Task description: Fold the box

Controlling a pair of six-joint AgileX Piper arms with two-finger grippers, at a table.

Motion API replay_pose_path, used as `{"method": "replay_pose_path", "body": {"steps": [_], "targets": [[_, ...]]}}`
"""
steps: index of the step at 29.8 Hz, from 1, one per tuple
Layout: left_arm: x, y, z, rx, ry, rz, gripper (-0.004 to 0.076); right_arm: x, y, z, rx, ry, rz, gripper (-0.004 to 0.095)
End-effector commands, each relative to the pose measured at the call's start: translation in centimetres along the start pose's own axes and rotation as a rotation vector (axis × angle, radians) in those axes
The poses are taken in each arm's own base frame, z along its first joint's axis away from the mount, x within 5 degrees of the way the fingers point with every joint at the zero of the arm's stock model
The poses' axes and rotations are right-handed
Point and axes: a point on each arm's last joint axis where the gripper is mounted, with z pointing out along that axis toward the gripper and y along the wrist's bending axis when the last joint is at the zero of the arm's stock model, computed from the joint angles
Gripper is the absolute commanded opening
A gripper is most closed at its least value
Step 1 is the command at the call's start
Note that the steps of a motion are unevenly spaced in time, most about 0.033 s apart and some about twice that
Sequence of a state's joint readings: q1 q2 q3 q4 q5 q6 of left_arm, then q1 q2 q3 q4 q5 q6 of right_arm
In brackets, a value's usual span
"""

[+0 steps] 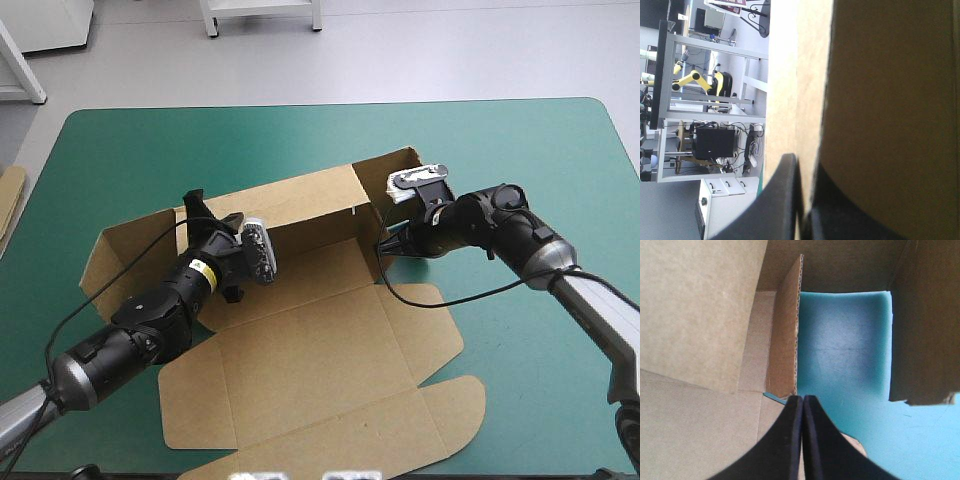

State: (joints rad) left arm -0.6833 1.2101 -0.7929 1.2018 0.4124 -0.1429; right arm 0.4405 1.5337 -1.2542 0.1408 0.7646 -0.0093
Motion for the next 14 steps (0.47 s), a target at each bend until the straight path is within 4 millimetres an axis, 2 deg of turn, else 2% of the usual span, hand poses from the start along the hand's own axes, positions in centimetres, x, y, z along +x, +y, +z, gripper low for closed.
{"method": "replay_pose_path", "body": {"steps": [1, 14], "targets": [[0.78, 0.12, -0.34, 0.002, 0.084, -0.091, -0.0009, -1.09, 0.25, -2.14, -0.005, -0.112, -0.009, 0.0], [0.78, 0.11, -0.34, 0.003, 0.084, -0.094, -0.0009, -1.06, 0.26, -2.14, -0.007, -0.11, -0.008, 0.0]]}}
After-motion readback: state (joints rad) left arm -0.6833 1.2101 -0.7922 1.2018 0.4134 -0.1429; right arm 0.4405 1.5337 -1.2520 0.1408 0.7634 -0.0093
